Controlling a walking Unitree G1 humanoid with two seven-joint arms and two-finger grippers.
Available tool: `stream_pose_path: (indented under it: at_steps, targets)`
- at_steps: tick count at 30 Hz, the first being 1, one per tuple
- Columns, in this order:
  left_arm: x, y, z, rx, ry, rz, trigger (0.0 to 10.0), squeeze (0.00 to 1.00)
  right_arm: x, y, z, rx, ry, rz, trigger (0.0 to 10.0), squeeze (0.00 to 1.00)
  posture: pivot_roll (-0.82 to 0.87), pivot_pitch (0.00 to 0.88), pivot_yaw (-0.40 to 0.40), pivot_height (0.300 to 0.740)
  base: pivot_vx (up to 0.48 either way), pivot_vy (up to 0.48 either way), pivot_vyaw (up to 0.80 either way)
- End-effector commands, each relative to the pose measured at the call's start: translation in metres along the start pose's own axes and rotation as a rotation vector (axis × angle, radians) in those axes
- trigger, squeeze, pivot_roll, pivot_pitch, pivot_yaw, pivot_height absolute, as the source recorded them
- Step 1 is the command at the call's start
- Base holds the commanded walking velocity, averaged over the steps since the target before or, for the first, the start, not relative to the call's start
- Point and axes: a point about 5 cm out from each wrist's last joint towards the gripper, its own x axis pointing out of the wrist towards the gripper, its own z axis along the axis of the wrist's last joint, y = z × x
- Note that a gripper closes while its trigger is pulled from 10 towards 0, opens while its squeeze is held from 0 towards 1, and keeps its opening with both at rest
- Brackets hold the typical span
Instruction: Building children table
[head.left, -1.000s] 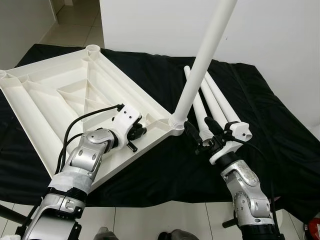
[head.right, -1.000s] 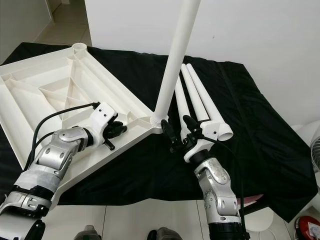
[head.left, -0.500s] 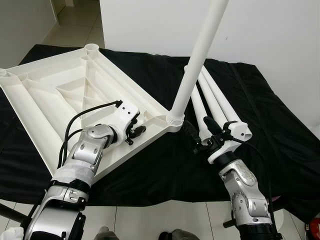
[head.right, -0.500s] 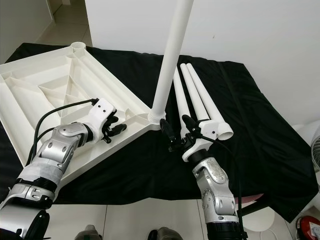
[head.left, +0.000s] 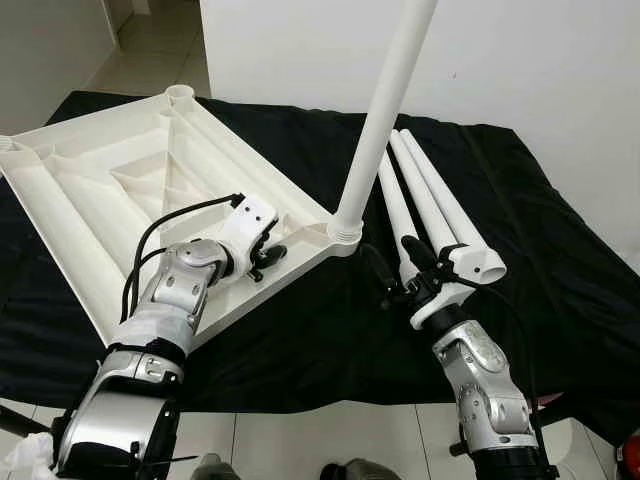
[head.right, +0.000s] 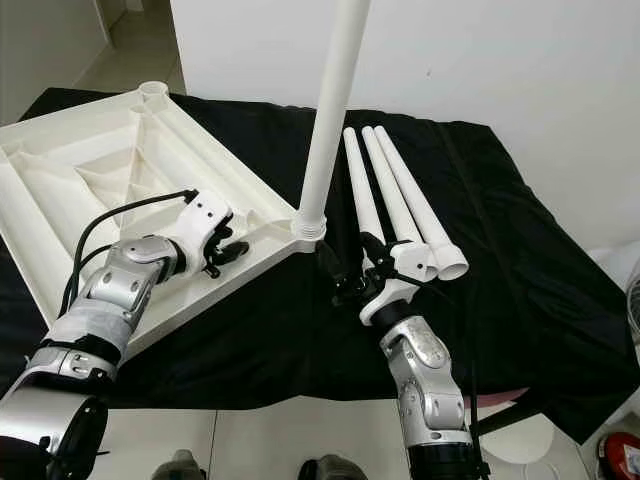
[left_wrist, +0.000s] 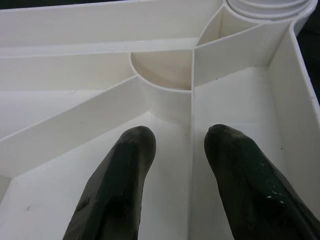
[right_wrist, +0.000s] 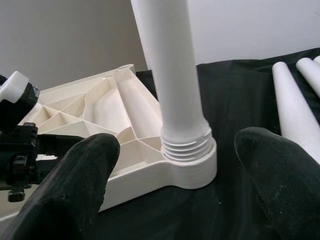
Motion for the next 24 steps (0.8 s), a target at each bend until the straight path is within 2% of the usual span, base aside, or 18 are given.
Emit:
stream_pose_path:
  at_steps: [1,2,4,5,7,8,11,12,14,18,21,22,23,24]
  targets:
    - [-0.001,0.019,-0.001,0.066,0.004,0.561,10.0,0.00,0.003,0.001,0.000,-0.002,-0.007,0.002,10.0,0.00,0.07,0.000,-0.060,0.740,0.000,0.000,0.00]
    - [0.003,0.012,0.007,0.106,-0.040,0.559,10.0,0.00,0.004,0.003,0.000,-0.001,-0.009,0.003,10.0,0.00,0.07,0.000,-0.056,0.740,0.000,0.000,0.00]
    - [0.005,0.009,0.009,0.099,-0.055,0.551,10.0,0.00,0.004,0.003,-0.001,-0.001,-0.009,0.003,10.0,0.00,0.07,0.000,-0.056,0.740,0.000,0.000,0.00]
    - [0.006,0.008,0.011,0.083,-0.069,0.544,10.0,0.00,0.004,0.003,-0.001,-0.001,-0.010,0.002,10.0,0.00,0.07,0.000,-0.055,0.740,0.000,0.000,0.00]
    - [0.007,0.005,0.019,-0.016,-0.137,0.503,10.0,0.00,0.003,0.003,-0.001,0.000,-0.010,-0.002,10.0,0.00,0.06,0.000,-0.053,0.740,0.000,0.000,0.00]
    - [0.007,0.005,0.019,-0.016,-0.137,0.503,10.0,0.00,0.003,0.003,-0.001,0.000,-0.010,-0.002,10.0,0.00,0.06,0.000,-0.053,0.740,0.000,0.000,0.00]
    - [0.003,0.004,0.030,-0.127,-0.245,0.434,10.0,0.00,0.002,0.003,-0.002,0.000,-0.009,-0.007,10.0,0.00,0.06,0.000,-0.050,0.740,0.000,0.000,0.00]
    - [0.003,0.004,0.030,-0.127,-0.245,0.434,10.0,0.00,0.002,0.003,-0.002,0.000,-0.009,-0.007,10.0,0.00,0.06,0.000,-0.050,0.740,0.000,0.000,0.00]
    - [-0.006,0.009,0.034,-0.153,-0.329,0.381,10.0,0.00,0.001,0.003,-0.003,0.001,-0.008,-0.012,10.0,0.00,0.07,0.000,-0.050,0.740,0.000,0.000,0.00]
    - [-0.009,0.010,0.035,-0.151,-0.356,0.365,10.0,0.00,0.001,0.003,-0.003,0.001,-0.008,-0.013,10.0,0.00,0.07,0.000,-0.050,0.740,0.000,0.000,0.00]
    - [-0.032,0.026,0.032,-0.098,-0.423,0.288,10.0,0.00,0.000,0.004,-0.004,0.004,-0.004,-0.015,10.0,0.00,0.08,0.000,-0.055,0.740,0.000,0.000,0.00]
    - [-0.032,0.026,0.032,-0.098,-0.423,0.288,10.0,0.00,0.000,0.004,-0.004,0.004,-0.004,-0.015,10.0,0.00,0.08,0.000,-0.055,0.740,0.000,0.000,0.00]
    - [-0.042,0.035,0.026,-0.065,-0.396,0.276,10.0,0.00,0.000,0.004,-0.005,0.004,0.001,-0.013,10.0,0.00,0.08,0.002,-0.058,0.740,0.000,0.000,0.00]
    - [-0.051,0.049,0.016,-0.034,-0.321,0.324,10.0,0.00,-0.001,0.004,-0.006,0.005,0.006,-0.011,10.0,0.00,0.09,0.005,-0.062,0.740,0.000,0.000,0.00]
